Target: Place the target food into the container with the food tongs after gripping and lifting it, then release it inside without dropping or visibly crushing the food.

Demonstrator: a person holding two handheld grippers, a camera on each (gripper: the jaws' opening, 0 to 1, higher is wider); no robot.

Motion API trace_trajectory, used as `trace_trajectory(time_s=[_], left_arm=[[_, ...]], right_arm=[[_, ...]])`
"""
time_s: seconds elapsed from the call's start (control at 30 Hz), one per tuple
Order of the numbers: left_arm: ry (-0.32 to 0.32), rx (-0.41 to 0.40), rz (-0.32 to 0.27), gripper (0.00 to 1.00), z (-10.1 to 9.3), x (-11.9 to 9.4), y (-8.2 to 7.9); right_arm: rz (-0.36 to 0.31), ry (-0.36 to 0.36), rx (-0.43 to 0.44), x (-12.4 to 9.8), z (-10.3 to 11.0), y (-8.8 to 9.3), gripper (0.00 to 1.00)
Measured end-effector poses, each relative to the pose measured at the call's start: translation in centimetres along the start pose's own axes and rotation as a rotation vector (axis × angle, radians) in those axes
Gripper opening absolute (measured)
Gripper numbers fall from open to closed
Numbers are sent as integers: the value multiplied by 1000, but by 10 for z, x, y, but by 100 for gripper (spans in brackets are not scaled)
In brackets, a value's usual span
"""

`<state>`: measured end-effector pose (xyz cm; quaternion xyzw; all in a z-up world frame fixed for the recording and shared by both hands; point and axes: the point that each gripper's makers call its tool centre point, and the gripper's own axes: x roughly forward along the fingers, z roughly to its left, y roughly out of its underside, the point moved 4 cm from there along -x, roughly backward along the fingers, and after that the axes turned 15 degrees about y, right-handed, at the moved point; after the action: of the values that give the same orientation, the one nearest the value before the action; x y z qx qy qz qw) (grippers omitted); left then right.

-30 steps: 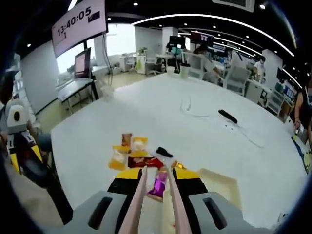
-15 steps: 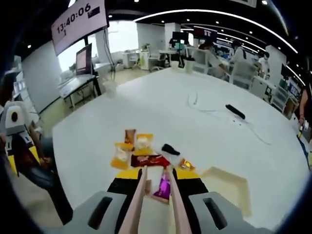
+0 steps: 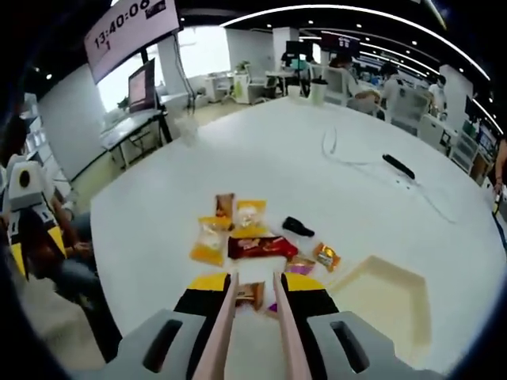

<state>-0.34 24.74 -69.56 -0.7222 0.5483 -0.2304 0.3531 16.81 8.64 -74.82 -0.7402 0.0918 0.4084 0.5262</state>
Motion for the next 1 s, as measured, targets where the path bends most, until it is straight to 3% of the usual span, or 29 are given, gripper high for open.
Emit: trace_trajectory(time_s=[0.6, 1.0], left_arm=[[-10, -15, 7, 39, 4, 1, 2], [-16, -40, 12, 39, 6, -1, 7]], right_arm=[[76, 36, 10, 21, -16, 21, 24], [102, 49, -28, 31, -20, 20, 24]])
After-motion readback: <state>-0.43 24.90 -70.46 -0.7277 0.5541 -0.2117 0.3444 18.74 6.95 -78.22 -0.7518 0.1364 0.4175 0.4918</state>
